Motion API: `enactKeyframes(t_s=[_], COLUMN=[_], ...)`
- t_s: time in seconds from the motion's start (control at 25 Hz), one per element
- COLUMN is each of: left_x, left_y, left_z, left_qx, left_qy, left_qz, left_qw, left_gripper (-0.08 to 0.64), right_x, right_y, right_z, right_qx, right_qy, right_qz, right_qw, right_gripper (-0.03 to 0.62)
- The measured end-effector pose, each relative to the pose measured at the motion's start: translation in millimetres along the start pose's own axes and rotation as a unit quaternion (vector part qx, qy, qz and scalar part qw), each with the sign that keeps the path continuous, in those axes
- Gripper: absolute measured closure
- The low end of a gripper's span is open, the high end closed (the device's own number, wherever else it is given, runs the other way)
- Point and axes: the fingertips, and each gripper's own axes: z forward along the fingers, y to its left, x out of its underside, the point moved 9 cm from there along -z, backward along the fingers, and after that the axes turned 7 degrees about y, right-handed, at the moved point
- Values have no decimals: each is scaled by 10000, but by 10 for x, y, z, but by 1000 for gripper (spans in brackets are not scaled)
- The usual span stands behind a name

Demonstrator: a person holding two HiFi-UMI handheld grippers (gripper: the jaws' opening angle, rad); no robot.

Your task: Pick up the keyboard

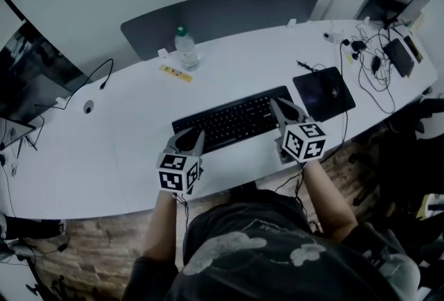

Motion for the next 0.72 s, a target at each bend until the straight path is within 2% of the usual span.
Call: enactKeyframes(t_s=[0.12,0.2,0.32,0.4,0.52,0.72], left_x=[-34,-66,-99,-110,-116,-173], left_y=[3,4,12,30,83,182], left_z=[83,142,267,370,525,771], left_qx=[124,190,288,311,379,555], left_qy=[194,373,764,1076,1651,2496], left_qz=[182,415,752,992,1439,2300], left_qw=[9996,9983,9938,9887,9750,9390], left_gripper=[436,356,248,209,169,149], right_x=[-82,-133,-197,-234,-275,-327], right_y=[-78,-119,-193,-247,-302,-398], right_z=[150,244,381,476,622,836], right_qx=[-181,-291,-429,-499,-612,-791], right_qy=[10,32,85,126,226,395], right_qz=[-67,-114,-187,-223,-268,-370], right_qw=[9998,9995,9989,9984,9975,9954], right_gripper=[591,591,591,591,591,591])
